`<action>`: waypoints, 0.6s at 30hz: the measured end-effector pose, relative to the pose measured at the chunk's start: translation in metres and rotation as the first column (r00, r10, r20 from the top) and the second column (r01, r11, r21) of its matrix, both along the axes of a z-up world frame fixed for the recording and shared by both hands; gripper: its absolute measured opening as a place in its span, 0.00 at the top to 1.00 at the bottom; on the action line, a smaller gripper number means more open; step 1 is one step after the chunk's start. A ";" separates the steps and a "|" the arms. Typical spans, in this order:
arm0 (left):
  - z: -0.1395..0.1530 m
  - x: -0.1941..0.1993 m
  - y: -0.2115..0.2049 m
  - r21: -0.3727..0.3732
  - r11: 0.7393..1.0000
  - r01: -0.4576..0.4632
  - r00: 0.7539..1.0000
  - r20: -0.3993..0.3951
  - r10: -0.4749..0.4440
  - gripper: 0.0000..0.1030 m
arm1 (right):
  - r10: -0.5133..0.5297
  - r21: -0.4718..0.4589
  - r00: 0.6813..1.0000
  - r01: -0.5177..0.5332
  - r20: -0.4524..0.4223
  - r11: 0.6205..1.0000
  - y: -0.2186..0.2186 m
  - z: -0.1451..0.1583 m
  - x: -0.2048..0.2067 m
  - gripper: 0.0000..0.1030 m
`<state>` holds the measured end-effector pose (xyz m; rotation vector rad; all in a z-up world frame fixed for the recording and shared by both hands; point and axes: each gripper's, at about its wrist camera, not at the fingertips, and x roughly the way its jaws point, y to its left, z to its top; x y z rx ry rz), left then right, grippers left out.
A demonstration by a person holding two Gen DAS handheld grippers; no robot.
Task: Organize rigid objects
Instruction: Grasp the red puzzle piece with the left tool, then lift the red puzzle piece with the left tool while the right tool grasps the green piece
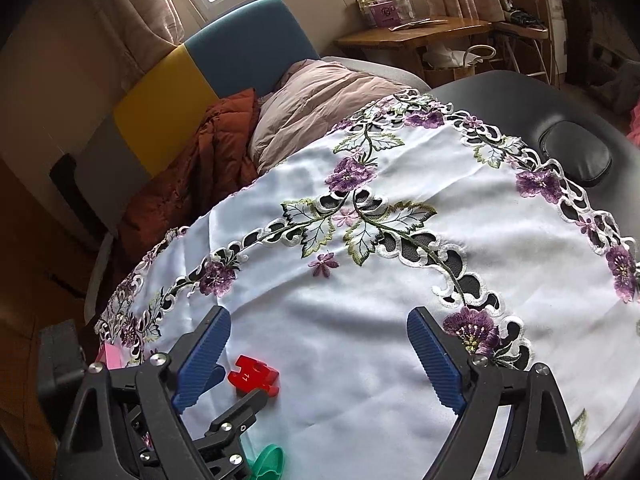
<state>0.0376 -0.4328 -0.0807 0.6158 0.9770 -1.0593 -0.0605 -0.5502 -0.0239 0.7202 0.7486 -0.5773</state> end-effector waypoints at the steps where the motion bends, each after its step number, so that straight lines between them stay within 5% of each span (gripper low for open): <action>1: -0.002 0.001 -0.002 0.005 1.000 0.006 1.000 0.000 -0.006 0.56 | 0.000 0.003 1.000 0.000 0.000 1.000 0.000 0.000 0.000 0.12; 18: -0.008 0.016 0.003 -0.063 0.998 -0.011 0.993 -0.116 0.003 0.55 | -0.014 -0.006 0.999 0.013 -0.029 1.000 -0.003 -0.005 0.001 0.12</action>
